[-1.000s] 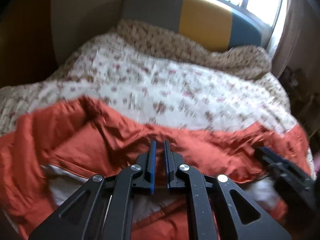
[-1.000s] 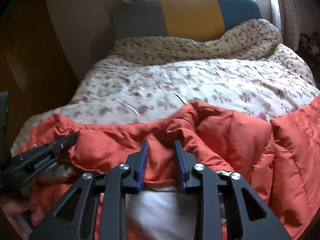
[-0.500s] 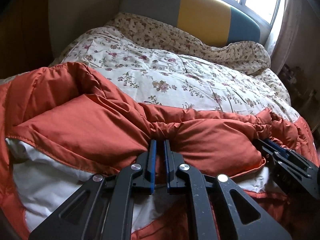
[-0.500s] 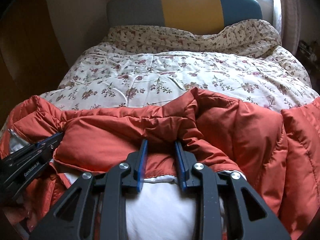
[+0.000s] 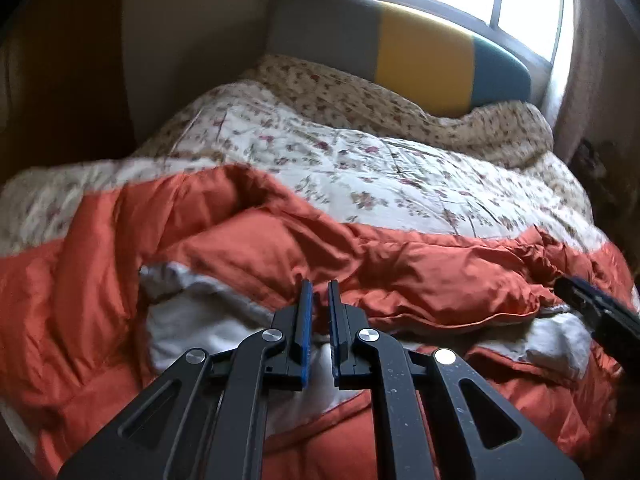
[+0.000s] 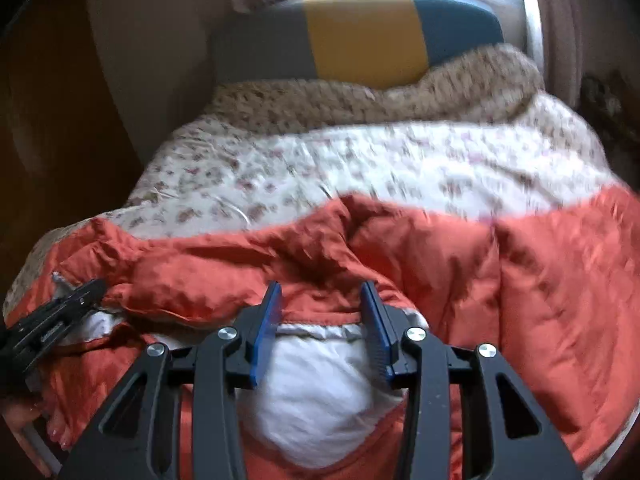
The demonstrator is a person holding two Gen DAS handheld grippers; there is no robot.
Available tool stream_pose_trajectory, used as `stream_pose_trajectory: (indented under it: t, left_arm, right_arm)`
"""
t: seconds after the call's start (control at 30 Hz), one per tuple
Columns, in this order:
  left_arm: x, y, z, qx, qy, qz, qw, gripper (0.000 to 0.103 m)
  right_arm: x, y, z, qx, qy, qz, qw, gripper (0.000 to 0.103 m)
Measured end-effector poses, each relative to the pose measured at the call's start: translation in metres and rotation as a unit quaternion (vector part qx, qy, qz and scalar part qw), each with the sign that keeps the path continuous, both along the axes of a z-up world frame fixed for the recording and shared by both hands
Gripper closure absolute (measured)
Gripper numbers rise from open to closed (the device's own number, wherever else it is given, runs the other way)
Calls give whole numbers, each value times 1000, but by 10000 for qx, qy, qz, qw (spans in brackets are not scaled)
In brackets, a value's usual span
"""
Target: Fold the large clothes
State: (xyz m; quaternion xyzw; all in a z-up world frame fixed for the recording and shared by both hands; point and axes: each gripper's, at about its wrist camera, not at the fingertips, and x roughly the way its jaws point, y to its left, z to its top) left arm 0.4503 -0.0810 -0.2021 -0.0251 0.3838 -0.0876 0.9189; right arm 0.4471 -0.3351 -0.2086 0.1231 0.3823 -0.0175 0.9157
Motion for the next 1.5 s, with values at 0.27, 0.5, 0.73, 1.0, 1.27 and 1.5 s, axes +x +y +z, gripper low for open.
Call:
stream_pose_trajectory:
  t: [0.27, 0.5, 0.73, 1.0, 1.27, 1.5]
  left_arm:
    - [6, -5, -16, 147, 118, -3, 9998, 96]
    - [5, -2, -16, 64, 79, 4, 9999, 96]
    - [2, -2, -14, 119, 50, 9, 9999, 96]
    - [-19, 2, 2, 313, -15, 99, 9995, 93]
    - [-52, 38, 33, 456, -657, 991, 9919, 3]
    - [-40, 64, -2, 989, 231, 1475, 9838, 3]
  right_arm:
    - [4, -4, -8, 201, 154, 46, 9997, 62]
    - [-66, -67, 56, 664, -904, -453, 9927, 47]
    - [-108, -193, 56, 253, -693, -2060, 9758, 30]
    - [-116, -310, 4, 692, 93, -3250, 9431, 30]
    - [-106, -348, -8, 1109, -69, -3334, 9362, 41]
    - [-99, -349, -8, 1248, -242, -3332, 9342, 92]
